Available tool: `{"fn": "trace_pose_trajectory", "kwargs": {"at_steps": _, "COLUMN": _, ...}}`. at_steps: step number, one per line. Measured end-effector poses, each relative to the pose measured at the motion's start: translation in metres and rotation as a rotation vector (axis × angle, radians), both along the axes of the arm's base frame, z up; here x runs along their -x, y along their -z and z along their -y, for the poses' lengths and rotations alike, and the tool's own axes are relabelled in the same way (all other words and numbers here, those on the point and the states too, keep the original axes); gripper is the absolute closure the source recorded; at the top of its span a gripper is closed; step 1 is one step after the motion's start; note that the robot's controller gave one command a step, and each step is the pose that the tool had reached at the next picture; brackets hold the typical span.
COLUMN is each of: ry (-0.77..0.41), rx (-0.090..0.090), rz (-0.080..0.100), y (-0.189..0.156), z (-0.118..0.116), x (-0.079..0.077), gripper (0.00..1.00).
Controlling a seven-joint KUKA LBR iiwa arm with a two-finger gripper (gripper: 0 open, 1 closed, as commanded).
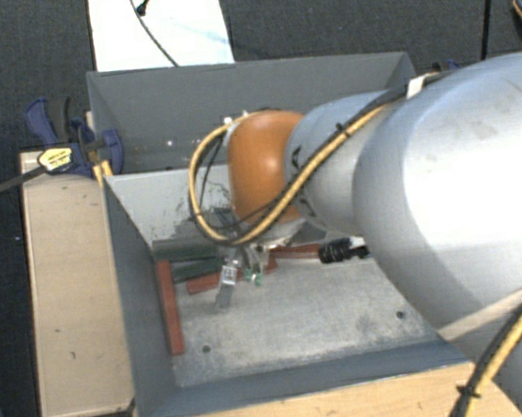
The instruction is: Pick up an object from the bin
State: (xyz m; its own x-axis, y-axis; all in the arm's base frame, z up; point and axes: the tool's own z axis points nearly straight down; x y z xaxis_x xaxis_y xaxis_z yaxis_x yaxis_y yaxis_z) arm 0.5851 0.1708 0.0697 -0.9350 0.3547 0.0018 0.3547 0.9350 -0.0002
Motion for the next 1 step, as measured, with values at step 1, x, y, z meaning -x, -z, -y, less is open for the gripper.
{"fn": "trace_pose_trajectory", "kwargs": {"at_steps": 1, "ry": 0.04, "rx": -0.001, "rz": 0.006, "y": -0.001, "z": -0.0203, "x": 0.0035, "gripper": 0.0}}
